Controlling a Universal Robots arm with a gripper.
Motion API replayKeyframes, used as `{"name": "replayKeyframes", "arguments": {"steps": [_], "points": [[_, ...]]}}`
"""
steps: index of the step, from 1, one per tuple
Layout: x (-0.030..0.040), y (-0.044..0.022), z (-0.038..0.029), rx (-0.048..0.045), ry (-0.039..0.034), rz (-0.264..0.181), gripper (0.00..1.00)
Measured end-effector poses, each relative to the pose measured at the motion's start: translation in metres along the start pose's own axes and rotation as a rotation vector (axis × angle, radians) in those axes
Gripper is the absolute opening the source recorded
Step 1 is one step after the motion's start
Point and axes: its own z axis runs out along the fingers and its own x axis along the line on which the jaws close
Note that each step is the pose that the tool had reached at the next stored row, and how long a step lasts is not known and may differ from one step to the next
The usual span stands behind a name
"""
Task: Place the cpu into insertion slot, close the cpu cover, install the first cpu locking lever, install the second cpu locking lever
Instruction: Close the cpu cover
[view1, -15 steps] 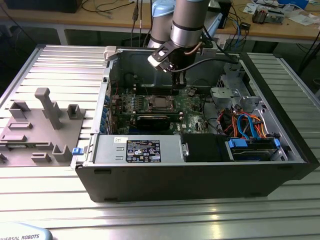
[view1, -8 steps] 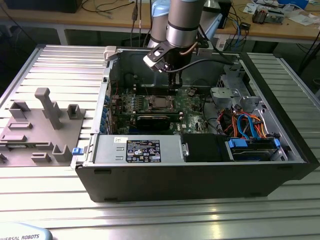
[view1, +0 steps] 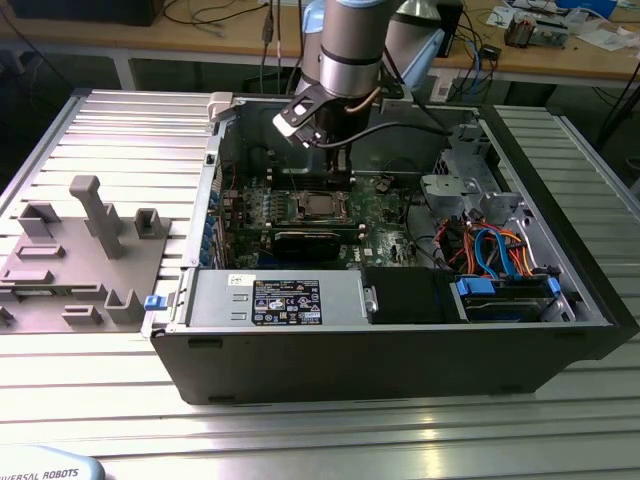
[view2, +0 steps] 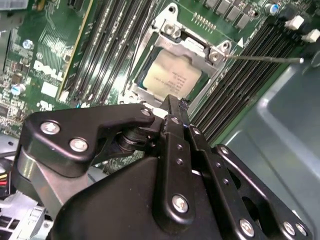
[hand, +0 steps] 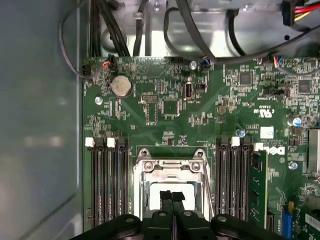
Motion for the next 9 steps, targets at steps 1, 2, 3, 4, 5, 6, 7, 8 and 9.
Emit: {"name": "replayKeyframes", "arguments": {"steps": [1, 2, 3, 4, 5, 6, 7, 8, 9], "points": [[-0.0001, -0.0026, 0.0028, 0.0, 0.0, 0.0, 0.11], [-0.0003, -0.0058, 0.0052, 0.0, 0.0002, 0.0, 0.11], [-0.0005, -0.0094, 0.0073, 0.0, 0.0002, 0.0, 0.11], [-0.0006, -0.0126, 0.0089, 0.0, 0.0001, 0.0, 0.11], [-0.001, -0.015, 0.0105, 0.0001, 0.0, 0.0, 0.11], [-0.0013, -0.0174, 0.0128, 0.0, 0.0, 0.0, 0.11], [-0.0015, -0.0192, 0.0142, 0.0, 0.0001, 0.0, 0.11], [-0.0018, -0.0205, 0.0155, 0.0, 0.0001, 0.0, 0.11], [-0.002, -0.0225, 0.0177, 0.0, 0.0001, 0.0, 0.11]]}}
